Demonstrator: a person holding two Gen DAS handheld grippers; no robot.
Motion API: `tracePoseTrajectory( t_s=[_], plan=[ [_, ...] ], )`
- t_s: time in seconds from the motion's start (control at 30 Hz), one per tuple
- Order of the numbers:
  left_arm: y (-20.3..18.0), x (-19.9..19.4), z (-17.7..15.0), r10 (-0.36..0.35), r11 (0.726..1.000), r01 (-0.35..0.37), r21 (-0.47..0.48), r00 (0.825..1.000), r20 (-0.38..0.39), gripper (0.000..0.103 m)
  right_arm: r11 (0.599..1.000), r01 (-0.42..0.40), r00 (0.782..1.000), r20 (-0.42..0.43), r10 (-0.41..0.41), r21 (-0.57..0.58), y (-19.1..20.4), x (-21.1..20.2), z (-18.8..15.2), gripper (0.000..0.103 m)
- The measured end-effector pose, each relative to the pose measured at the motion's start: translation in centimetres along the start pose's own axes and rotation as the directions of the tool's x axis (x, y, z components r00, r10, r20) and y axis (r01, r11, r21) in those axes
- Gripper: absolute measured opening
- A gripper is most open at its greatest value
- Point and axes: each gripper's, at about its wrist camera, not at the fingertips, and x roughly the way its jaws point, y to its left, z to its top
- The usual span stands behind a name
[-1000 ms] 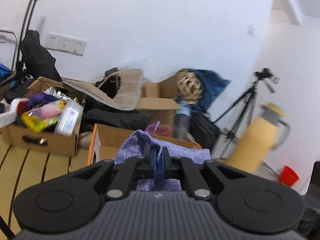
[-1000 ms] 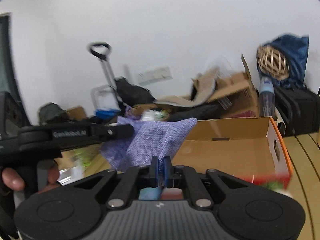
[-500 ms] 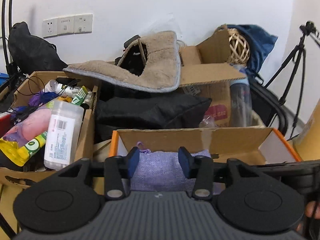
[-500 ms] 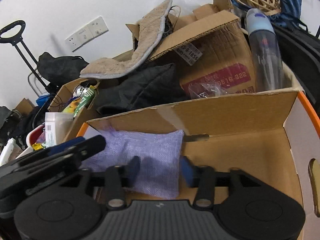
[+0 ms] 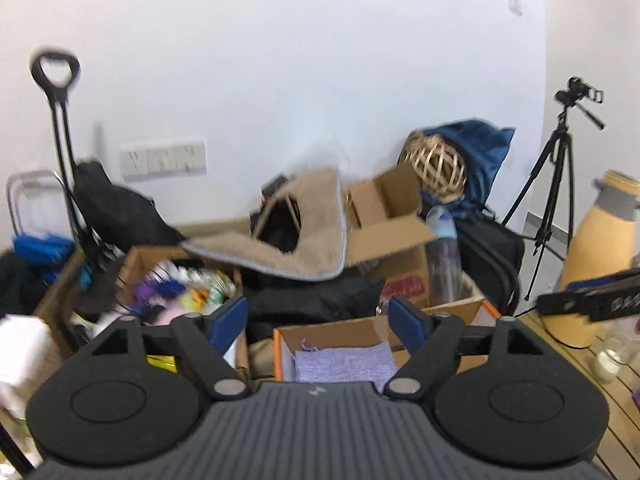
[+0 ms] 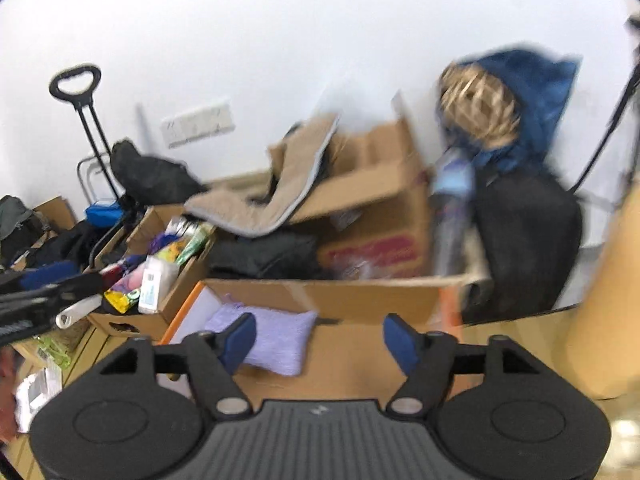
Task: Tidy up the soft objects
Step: 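Carry the purple sock into the cardboard box and open the left gripper, then move the empty left gripper back over the soft items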
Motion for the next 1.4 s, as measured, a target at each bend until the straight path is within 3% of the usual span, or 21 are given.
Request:
tracePoseTrajectory(
  t_s=[0.13,0.27,0.4,0.53,0.63,0.73,0.8,0.87,1.03,1.17,1.23,1.4],
  plan=[
    [-0.9,-5.8,0.6,0.008,1.000,-0.009,0.010,0.999,0.040,0.088,0.999,0.040,0.998,0.057,-0.039,-0.003,-2.0,-7.5,-0.7,0.083],
    [-2.1,-11.5,-1.4,0.001,1.000,-0.002,0.017,0.995,0.098,0.093,0.999,0.054,0.994,0.098,-0.054,0.002,-3.0,-13.1,-3.2,0.084],
    [-3.6,-17.8,-7.0,0.058,0.997,-0.067,0.038,0.980,0.191,0.100,0.999,0.033,0.987,0.156,-0.028,-0.029,-2.7,-18.5,-7.7,0.085],
    [-5.2,-24.0,-14.1,0.094,0.991,-0.117,0.058,0.949,0.301,0.103,0.993,0.038,0.967,0.256,-0.008,-0.112,-0.8,-23.4,-14.4,0.094],
    [-6.6,-28.1,-19.0,0.131,0.985,-0.161,0.062,0.932,0.338,0.103,0.990,0.023,0.955,0.296,0.021,-0.142,0.6,-26.4,-20.1,0.095],
    [-7.4,-31.6,-23.0,0.137,0.988,-0.154,0.026,0.934,0.331,0.103,0.986,-0.012,0.955,0.289,0.060,-0.164,1.8,-28.8,-25.8,0.095],
    [-8.0,-33.6,-25.4,0.125,0.991,-0.136,0.013,0.940,0.319,0.103,0.981,0.018,0.955,0.294,0.041,-0.194,3.2,-30.0,-29.3,0.097],
    [-8.6,-34.8,-27.6,0.133,0.991,-0.135,-0.015,0.945,0.298,0.103,0.972,0.055,0.950,0.312,0.019,-0.227,4.6,-30.9,-32.7,0.103],
    [-8.7,-35.6,-29.9,0.074,0.997,-0.070,-0.024,0.972,0.224,0.103,0.977,0.079,0.938,0.348,-0.005,-0.200,6.4,-32.5,-38.4,0.103],
    [-8.7,-35.4,-29.6,0.094,0.995,-0.094,-0.014,0.966,0.242,0.103,0.980,0.061,0.935,0.354,0.010,-0.189,6.5,-32.8,-38.5,0.103],
    [-8.6,-34.9,-29.6,0.086,0.996,-0.080,-0.038,0.969,0.231,0.103,0.985,0.056,0.929,0.370,0.009,-0.164,6.4,-32.8,-38.4,0.103],
    [-8.8,-32.6,-30.0,0.066,0.998,-0.061,-0.035,0.982,0.178,0.103,0.989,0.067,0.939,0.343,-0.016,-0.135,5.6,-31.0,-38.3,0.103]
  ],
)
